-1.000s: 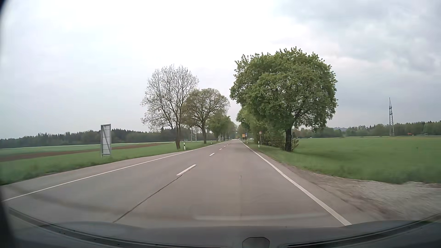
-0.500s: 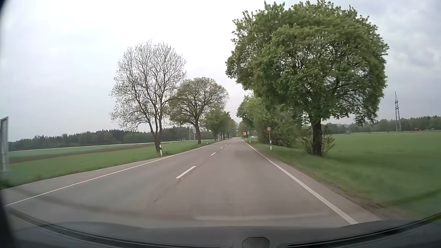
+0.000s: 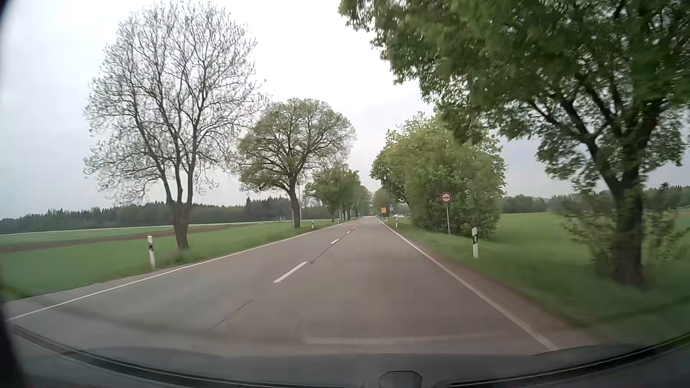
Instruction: Follow the waypoints while adhering to traffic rules and regulations
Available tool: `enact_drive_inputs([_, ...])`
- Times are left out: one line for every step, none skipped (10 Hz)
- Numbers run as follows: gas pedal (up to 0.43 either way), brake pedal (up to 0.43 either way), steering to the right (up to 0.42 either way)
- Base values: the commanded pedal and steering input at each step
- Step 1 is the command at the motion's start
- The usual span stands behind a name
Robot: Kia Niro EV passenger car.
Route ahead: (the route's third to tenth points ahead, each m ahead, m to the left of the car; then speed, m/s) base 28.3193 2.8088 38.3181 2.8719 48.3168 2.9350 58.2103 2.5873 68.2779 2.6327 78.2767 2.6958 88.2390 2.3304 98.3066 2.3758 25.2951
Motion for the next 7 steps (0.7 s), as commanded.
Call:
enact_drive_inputs([0.157, 0.000, -0.001])
enact_drive_inputs([0.157, 0.000, -0.001])
enact_drive_inputs([0.157, 0.000, 0.000])
enact_drive_inputs([0.157, 0.000, 0.000])
enact_drive_inputs([0.157, 0.000, 0.000])
enact_drive_inputs([0.157, 0.000, 0.000])
enact_drive_inputs([0.157, 0.000, 0.000])
